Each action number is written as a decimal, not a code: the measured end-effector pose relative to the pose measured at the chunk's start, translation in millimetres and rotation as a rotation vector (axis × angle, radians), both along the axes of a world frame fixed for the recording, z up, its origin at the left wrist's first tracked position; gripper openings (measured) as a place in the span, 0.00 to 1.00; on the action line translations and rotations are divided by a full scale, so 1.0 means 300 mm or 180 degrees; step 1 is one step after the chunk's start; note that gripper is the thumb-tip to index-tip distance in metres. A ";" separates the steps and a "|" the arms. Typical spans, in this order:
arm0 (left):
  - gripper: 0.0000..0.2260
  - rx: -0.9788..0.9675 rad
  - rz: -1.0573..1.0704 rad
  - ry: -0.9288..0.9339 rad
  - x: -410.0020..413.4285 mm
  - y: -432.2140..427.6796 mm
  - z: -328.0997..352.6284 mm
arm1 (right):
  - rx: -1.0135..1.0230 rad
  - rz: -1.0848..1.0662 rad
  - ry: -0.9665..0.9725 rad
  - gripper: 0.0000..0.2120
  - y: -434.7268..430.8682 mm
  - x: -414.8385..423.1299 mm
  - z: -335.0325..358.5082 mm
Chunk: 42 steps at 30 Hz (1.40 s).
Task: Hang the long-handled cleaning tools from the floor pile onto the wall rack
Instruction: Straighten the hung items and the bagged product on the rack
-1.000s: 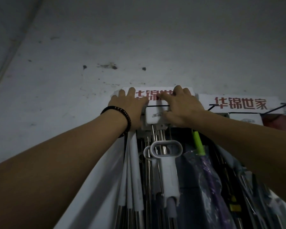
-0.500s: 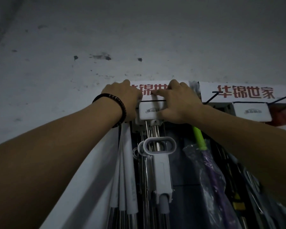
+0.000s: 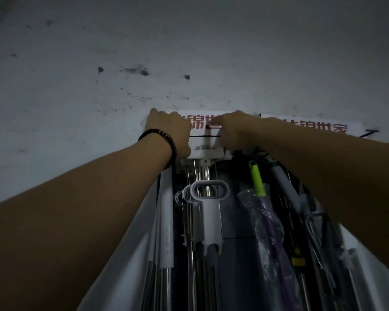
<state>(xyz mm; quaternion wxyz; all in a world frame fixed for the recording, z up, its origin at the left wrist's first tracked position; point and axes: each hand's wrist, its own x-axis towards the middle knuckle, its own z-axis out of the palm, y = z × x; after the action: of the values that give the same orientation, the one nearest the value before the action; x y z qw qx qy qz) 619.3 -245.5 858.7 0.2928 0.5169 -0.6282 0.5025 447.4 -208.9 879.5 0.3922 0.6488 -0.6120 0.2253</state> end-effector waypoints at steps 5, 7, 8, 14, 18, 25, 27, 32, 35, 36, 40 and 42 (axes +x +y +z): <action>0.23 -0.0843 -0.0702 -0.0218 0.031 -0.012 -0.116 | -0.0331 0.0248 -0.0465 0.35 0.090 -0.069 -0.059; 0.23 -0.1073 -0.1211 -0.0265 -0.002 0.025 -0.184 | -0.0678 0.0379 -0.0454 0.34 0.134 -0.105 -0.109; 0.23 -0.1112 -0.1507 -0.0193 -0.026 0.043 -0.228 | -0.0870 0.0395 -0.0437 0.32 0.151 -0.124 -0.143; 0.15 0.0222 -0.3258 0.1049 -0.182 0.048 -0.544 | -0.0638 0.0214 -0.0682 0.22 0.140 -0.279 -0.367; 0.13 0.1430 -0.3598 0.1879 -0.255 -0.049 -0.827 | 0.0401 -0.0028 -0.1162 0.12 0.065 -0.387 -0.463; 0.12 0.2661 -0.3376 0.2827 -0.469 -0.183 -1.202 | 0.1435 0.0428 -0.1918 0.15 -0.118 -0.611 -0.636; 0.18 0.2903 -0.3240 0.2814 -0.549 -0.197 -1.255 | 0.1499 0.0585 -0.2022 0.15 -0.171 -0.660 -0.673; 0.40 0.3045 -0.3463 0.2928 -0.726 -0.241 -1.392 | 0.1534 0.1093 -0.2426 0.17 -0.298 -0.723 -0.738; 0.46 0.2719 -0.3378 0.3116 -0.808 -0.256 -1.441 | 0.1447 0.1310 -0.2292 0.16 -0.372 -0.729 -0.770; 0.47 0.2651 -0.3374 0.3195 -0.829 -0.257 -1.452 | 0.1362 0.1370 -0.2170 0.16 -0.392 -0.732 -0.777; 0.48 0.2683 -0.3378 0.3099 -0.903 -0.262 -1.449 | 0.1229 0.1767 -0.2147 0.16 -0.447 -0.744 -0.791; 0.46 0.2704 -0.3402 0.3090 -0.925 -0.278 -1.446 | 0.1239 0.1894 -0.2263 0.14 -0.463 -0.747 -0.789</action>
<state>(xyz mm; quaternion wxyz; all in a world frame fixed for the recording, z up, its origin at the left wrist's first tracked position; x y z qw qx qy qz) 341.7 -328.8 425.0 0.5099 0.3748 -0.7287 -0.2617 223.3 -347.9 642.7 -0.0500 0.7394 -0.5269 0.4161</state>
